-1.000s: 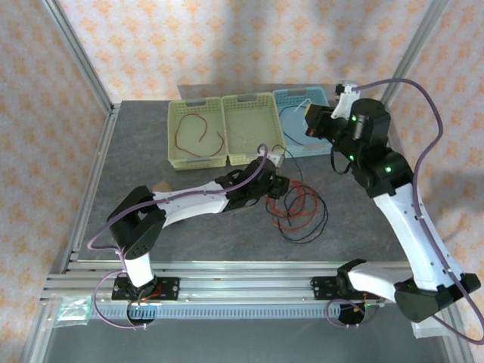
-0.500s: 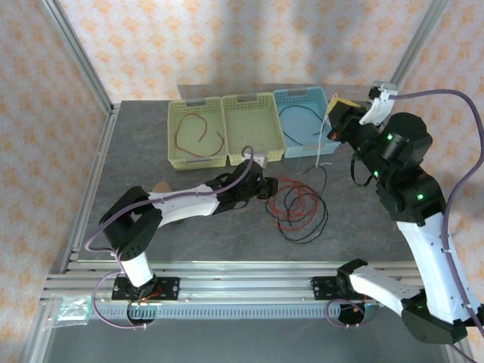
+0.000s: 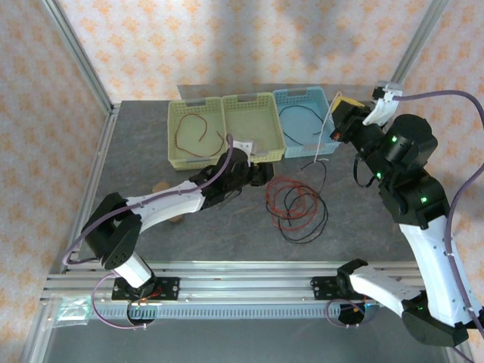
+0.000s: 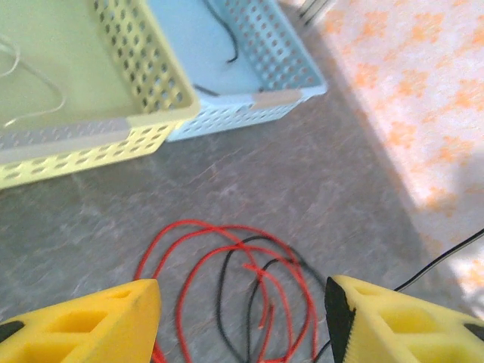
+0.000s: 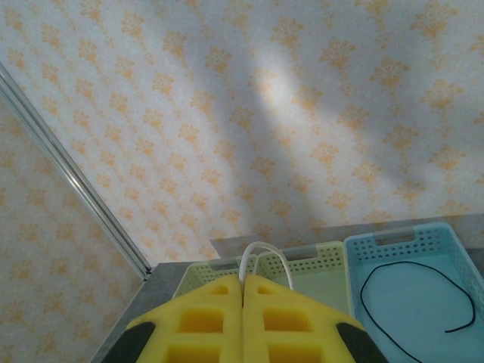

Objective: Untangle the cables

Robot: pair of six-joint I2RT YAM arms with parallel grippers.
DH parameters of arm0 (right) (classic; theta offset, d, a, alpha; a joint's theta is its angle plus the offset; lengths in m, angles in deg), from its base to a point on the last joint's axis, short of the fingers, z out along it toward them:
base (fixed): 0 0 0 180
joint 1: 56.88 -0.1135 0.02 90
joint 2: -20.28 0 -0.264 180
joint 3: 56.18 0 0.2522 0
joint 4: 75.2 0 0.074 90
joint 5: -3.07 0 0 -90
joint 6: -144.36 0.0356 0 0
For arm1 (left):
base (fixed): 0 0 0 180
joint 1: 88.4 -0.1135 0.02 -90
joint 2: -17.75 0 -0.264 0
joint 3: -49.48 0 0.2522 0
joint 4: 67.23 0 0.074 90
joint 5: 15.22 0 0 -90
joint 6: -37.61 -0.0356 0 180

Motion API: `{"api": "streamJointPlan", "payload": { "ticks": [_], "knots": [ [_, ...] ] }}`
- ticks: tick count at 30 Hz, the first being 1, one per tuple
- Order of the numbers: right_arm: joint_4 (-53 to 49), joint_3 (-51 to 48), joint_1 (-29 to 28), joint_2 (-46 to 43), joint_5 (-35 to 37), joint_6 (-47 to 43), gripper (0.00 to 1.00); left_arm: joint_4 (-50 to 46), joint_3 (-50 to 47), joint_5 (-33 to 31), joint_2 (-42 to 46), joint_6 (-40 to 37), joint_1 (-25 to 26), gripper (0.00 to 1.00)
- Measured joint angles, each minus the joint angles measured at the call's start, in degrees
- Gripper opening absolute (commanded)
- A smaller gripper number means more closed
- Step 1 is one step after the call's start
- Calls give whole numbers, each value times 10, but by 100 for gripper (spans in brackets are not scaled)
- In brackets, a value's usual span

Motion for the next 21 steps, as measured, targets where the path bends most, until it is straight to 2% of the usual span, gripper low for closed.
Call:
{"api": "streamJointPlan", "payload": {
  "ticks": [9,15,21],
  "knots": [
    [-12,0,0,1,-15,-26,0,-37,104,125,0,-74,-32,64],
    [-13,0,0,3,-20,-29,0,-102,182,223,-15,-126,-35,63],
    [-13,0,0,4,-23,-30,0,-188,242,270,-47,-176,-25,62]
  ]
}}
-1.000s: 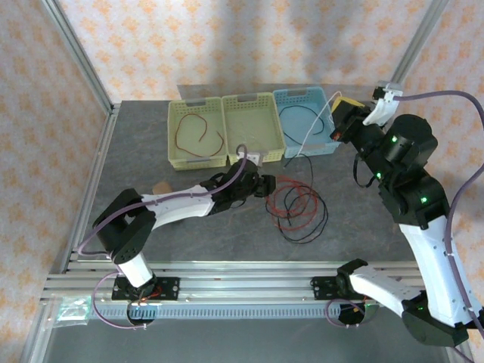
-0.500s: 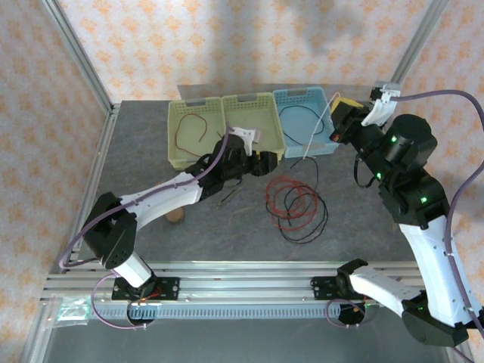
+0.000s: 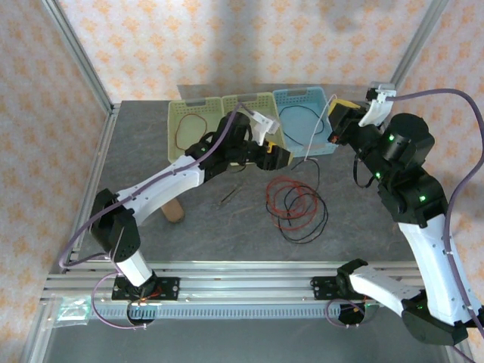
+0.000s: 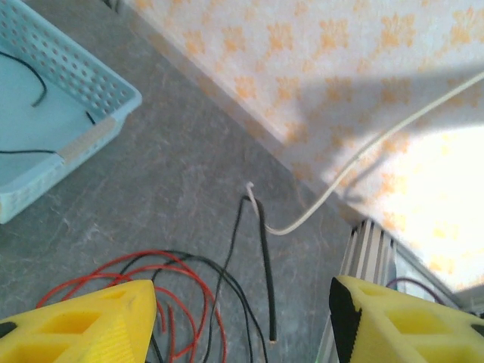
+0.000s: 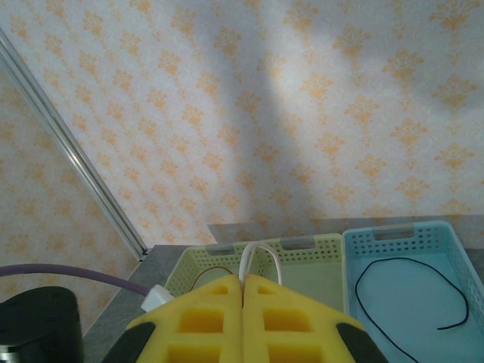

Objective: Untangle the cables

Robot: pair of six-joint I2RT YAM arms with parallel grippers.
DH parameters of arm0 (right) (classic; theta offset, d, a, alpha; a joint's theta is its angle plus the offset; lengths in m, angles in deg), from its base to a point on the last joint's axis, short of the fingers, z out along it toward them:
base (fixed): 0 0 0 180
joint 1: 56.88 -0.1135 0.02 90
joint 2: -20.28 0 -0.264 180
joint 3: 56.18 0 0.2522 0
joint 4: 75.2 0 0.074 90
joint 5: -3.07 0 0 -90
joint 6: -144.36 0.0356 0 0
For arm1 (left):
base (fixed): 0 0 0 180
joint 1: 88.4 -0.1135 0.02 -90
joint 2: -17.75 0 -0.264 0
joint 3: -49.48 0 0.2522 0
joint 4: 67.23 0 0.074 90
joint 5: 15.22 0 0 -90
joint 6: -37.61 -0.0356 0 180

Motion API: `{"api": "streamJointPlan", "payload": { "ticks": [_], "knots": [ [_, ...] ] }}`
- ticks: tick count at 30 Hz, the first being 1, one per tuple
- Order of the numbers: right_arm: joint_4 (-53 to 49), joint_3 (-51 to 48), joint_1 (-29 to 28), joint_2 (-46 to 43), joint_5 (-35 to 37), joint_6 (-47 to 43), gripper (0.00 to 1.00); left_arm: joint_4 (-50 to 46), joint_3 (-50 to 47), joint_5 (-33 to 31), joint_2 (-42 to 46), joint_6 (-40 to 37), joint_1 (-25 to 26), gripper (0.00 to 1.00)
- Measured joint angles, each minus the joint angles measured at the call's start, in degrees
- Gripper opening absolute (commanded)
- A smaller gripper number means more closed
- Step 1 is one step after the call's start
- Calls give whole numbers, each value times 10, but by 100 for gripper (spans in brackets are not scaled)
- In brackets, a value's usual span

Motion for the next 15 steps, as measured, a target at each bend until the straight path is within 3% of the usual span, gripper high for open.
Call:
{"api": "streamJointPlan", "payload": {
  "ticks": [10,15],
  "knots": [
    [0,0,0,7,-10,0,0,-58,42,21,-54,-24,36,56],
    [0,-1,0,7,-10,0,0,-59,50,26,-69,-23,46,40]
  ]
}}
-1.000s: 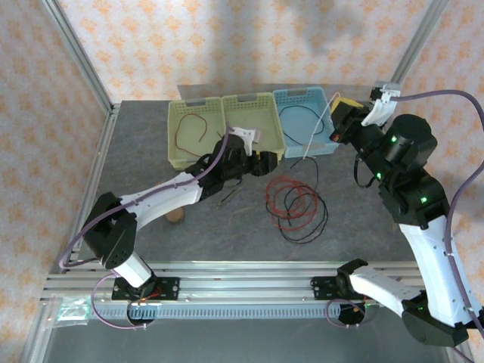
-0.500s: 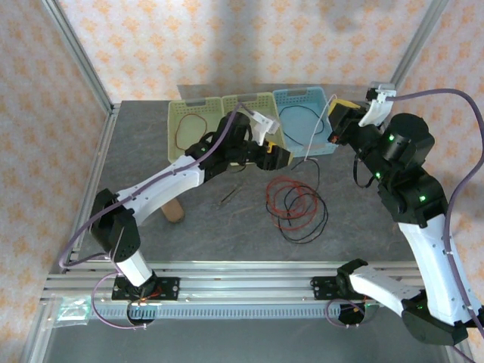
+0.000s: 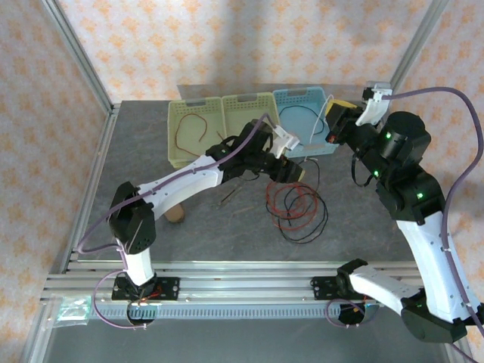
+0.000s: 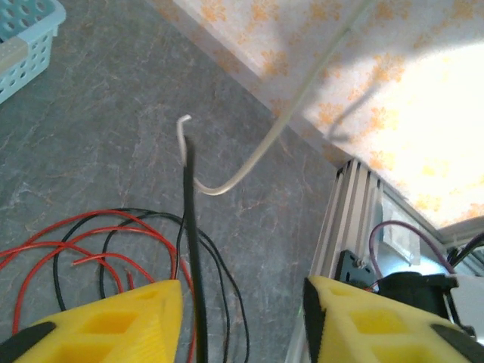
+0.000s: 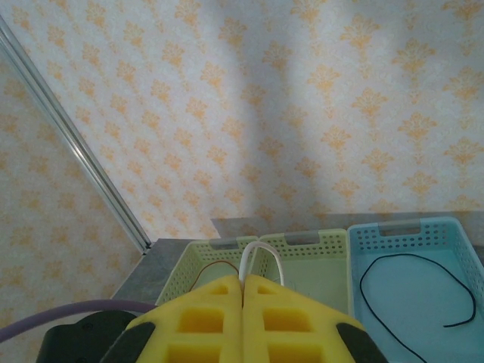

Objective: Untangle the cables

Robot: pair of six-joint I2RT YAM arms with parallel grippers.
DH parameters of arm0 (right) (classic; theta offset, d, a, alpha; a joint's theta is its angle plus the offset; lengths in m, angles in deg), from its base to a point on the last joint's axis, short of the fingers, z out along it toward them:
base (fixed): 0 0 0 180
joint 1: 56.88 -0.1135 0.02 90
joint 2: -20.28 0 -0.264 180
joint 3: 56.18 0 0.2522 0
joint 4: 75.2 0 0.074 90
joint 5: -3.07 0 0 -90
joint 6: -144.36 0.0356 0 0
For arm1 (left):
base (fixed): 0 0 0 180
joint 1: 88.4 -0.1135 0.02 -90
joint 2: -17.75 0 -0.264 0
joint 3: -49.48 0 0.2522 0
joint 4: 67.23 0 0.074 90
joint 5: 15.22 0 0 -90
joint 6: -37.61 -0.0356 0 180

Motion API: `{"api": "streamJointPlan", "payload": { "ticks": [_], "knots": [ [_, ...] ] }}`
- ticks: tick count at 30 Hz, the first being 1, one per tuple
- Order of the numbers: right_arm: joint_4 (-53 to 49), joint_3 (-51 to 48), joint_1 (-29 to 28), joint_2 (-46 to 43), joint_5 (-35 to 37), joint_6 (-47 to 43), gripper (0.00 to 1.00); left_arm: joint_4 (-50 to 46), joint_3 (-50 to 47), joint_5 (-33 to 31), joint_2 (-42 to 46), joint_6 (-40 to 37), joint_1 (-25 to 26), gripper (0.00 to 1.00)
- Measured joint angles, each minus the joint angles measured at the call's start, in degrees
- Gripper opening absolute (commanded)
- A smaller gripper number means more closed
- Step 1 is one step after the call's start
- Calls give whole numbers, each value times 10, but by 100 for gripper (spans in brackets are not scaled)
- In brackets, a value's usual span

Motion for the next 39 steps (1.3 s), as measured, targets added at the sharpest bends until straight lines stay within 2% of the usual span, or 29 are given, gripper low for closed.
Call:
{"api": "streamJointPlan", "payload": {
  "ticks": [7,9,11,20,30,31,35,39],
  "knots": [
    [0,0,0,0,-2,0,0,8,0,3,-7,15,5,20],
    [0,0,0,0,-2,0,0,12,0,3,-7,15,5,8],
    [0,0,0,0,-2,0,0,14,0,-1,-7,17,5,1],
    [9,0,0,-12,-14,-2,0,31,-10,-32,-16,42,5,0],
    [18,7,0,-21,-16,-5,0,53,-33,-57,-94,85,5,0],
    [18,7,0,-21,-12,-4,0,52,-36,-59,-96,87,6,2],
    [18,5,0,-17,13,-3,0,54,-42,-88,-92,88,9,27],
    [18,-1,0,-9,36,-2,0,57,-77,-136,-52,92,11,46]
  ]
}}
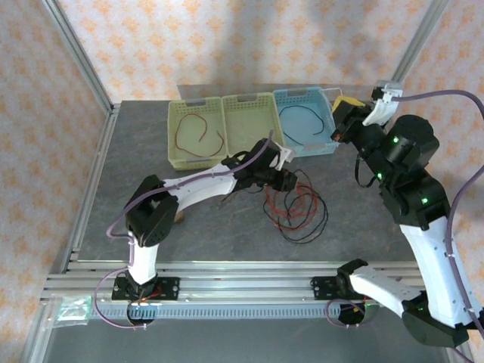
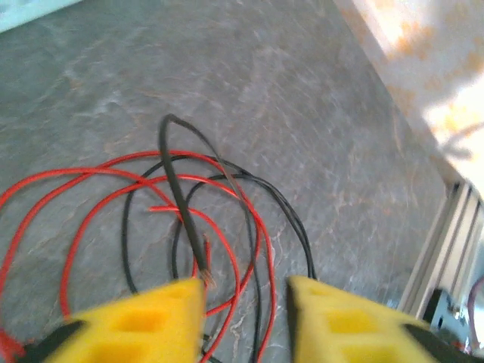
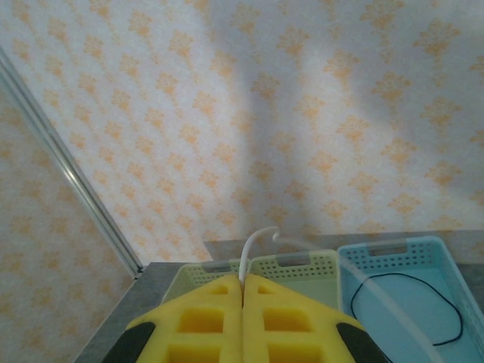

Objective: Untangle the cables

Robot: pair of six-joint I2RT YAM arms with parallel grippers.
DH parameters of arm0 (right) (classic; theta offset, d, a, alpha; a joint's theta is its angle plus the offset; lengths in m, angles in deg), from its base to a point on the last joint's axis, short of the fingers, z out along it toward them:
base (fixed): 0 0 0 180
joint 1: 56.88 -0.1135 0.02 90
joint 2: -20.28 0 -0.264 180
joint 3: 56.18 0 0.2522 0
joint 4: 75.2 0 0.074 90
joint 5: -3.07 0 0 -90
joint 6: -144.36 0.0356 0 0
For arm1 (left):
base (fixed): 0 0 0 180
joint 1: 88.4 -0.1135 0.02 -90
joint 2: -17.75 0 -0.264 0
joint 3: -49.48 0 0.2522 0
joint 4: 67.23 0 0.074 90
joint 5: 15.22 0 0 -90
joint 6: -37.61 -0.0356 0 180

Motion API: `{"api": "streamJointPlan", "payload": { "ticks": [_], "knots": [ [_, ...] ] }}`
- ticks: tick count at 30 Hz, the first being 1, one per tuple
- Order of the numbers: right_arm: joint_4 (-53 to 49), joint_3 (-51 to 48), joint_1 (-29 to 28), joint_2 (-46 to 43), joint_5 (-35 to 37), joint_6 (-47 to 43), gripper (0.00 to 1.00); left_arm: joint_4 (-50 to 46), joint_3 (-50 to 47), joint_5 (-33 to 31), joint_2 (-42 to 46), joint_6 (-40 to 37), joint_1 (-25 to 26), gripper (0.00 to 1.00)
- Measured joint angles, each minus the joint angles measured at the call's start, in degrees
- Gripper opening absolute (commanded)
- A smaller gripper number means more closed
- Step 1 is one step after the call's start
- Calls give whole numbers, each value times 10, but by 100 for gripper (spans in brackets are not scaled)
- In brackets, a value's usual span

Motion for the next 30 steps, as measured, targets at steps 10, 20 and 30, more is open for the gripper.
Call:
{"api": "streamJointPlan", "payload": {
  "ticks": [10,20,30],
  "knots": [
    [8,-10,0,86,-10,15,0,61,-164,-202,235,53,-43,56],
    [71,-24,0,237,-79,30,0,48,-224,-328,303,92,-91,54],
    [116,-4,0,407,-120,24,0,35,-280,-359,388,140,-136,61]
  ]
}}
